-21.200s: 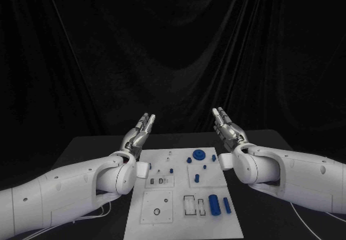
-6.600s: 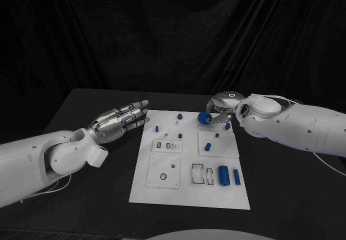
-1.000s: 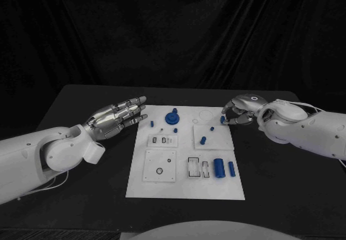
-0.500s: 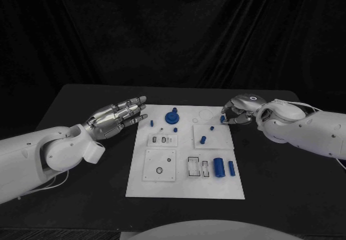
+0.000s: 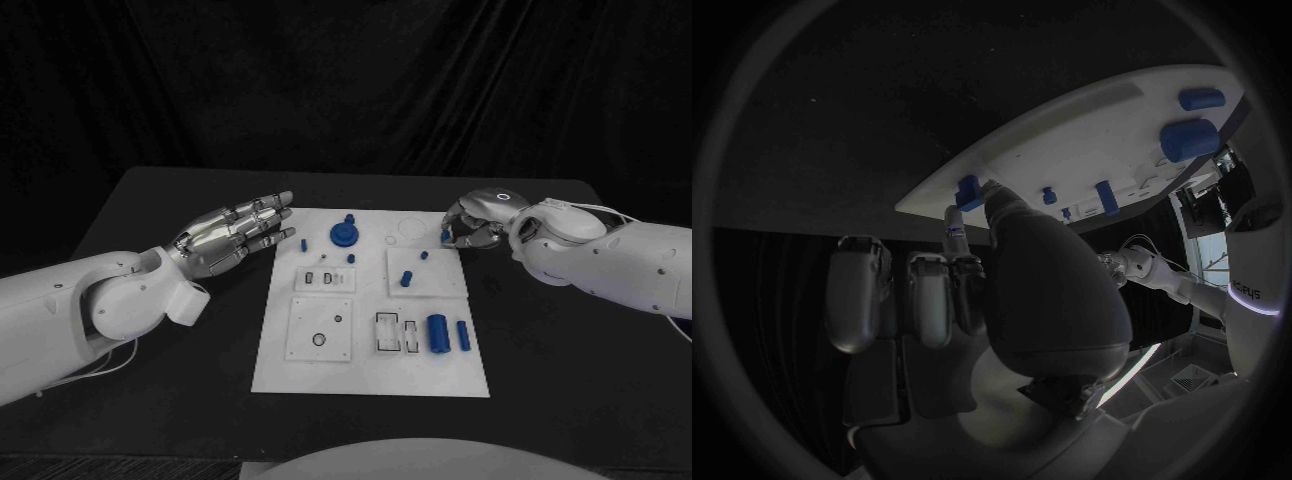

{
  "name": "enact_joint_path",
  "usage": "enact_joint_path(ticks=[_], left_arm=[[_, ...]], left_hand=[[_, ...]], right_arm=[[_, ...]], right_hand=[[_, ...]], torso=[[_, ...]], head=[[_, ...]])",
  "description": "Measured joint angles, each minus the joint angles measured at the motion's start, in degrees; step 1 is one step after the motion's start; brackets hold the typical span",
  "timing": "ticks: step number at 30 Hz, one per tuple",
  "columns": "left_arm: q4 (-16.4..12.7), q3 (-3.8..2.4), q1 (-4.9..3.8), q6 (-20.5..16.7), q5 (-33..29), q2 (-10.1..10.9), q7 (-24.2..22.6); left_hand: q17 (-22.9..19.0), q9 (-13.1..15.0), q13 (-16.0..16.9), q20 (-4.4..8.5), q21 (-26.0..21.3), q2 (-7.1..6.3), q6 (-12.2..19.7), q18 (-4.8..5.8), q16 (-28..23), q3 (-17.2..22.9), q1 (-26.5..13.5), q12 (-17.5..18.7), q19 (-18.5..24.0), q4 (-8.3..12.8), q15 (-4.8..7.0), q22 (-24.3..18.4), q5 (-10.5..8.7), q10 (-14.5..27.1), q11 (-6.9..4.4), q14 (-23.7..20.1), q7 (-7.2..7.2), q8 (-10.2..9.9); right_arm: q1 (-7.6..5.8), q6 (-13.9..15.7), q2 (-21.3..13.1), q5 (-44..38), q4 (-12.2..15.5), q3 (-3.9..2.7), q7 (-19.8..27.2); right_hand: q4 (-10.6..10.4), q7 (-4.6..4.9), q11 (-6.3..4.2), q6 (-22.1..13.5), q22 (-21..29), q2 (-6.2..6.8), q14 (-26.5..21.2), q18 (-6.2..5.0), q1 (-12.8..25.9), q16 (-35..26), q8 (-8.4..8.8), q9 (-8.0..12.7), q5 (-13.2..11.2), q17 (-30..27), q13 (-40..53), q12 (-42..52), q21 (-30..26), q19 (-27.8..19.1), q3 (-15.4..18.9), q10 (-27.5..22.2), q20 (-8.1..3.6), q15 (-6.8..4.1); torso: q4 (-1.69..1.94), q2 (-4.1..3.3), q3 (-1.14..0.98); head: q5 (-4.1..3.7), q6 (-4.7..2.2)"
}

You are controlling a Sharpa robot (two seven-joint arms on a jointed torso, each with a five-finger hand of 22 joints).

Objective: Assemble the parts on the task board

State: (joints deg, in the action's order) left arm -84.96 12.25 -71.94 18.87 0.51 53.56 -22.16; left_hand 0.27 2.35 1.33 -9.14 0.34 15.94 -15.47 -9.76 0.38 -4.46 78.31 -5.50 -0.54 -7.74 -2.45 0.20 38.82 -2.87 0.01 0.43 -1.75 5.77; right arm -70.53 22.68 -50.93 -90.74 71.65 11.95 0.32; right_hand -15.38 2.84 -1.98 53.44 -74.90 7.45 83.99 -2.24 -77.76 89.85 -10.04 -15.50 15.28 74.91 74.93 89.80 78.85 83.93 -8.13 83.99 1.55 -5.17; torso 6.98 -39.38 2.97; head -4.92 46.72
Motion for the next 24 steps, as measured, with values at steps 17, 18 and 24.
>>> enact_joint_path(ticks=[17, 18, 24], left_arm=[[0.12, 0.0, 0.06, 0.29, 0.0, -0.1, 0.26], [0.12, 0.0, 0.07, 0.3, 0.0, -0.1, 0.27], [0.1, 0.0, 0.1, 0.36, 0.0, -0.07, 0.32]], left_hand=[[0.0, 0.0, 0.0, 0.0, 0.0, 0.0, 0.0, 0.0, 0.0, 0.16, 0.0, 0.0, 0.0, 0.16, 0.0, 0.0, 0.0, -0.01, 0.01, 0.0, 0.0, 0.0], [0.0, 0.0, -0.01, 0.0, 0.0, 0.0, 0.0, 0.01, 0.0, 0.16, 0.0, 0.0, 0.0, 0.16, 0.0, 0.0, 0.0, -0.01, 0.01, 0.0, 0.0, 0.0], [0.0, 0.0, -0.01, 0.0, 0.0, 0.0, -0.21, 0.0, 0.0, 0.16, 0.0, 0.0, 0.0, 0.16, 0.0, 0.0, 0.0, 0.2, 0.22, 0.0, -0.21, 0.0]], right_arm=[[0.26, -0.03, 0.39, 0.0, -0.44, 0.0, 0.08], [0.27, -0.01, 0.39, 0.0, -0.43, 0.0, 0.09], [0.28, 0.49, 0.05, 0.0, 0.15, 0.0, 0.21]], right_hand=[[1.49, 0.01, 0.0, 0.0, -0.04, -1.21, 0.0, 0.0, -1.21, 0.0, -4.11, -3.84, 5.97, 0.0, -0.01, 0.0, -0.53, 0.0, -0.42, 0.0, 0.0, 0.0], [1.56, 0.01, 0.0, -0.01, -0.04, -1.21, 0.0, 0.0, -1.21, 0.0, -4.35, -3.99, 5.96, 0.0, -0.01, 0.0, -0.53, 0.0, -0.49, 0.0, 0.0, 0.0], [1.56, 0.37, 0.0, 0.7, -0.04, -1.27, 0.0, 0.0, -1.27, 0.0, -5.54, -4.83, 5.28, 0.0, -0.01, 0.0, -0.53, 0.0, -0.49, 0.0, 0.0, 0.0]], torso=[[0.0, 0.01, 0.01], [0.0, 0.0, 0.0], [0.0, 0.0, 0.0]], head=[[0.0, 0.14], [0.0, 0.14], [0.07, 0.19]])
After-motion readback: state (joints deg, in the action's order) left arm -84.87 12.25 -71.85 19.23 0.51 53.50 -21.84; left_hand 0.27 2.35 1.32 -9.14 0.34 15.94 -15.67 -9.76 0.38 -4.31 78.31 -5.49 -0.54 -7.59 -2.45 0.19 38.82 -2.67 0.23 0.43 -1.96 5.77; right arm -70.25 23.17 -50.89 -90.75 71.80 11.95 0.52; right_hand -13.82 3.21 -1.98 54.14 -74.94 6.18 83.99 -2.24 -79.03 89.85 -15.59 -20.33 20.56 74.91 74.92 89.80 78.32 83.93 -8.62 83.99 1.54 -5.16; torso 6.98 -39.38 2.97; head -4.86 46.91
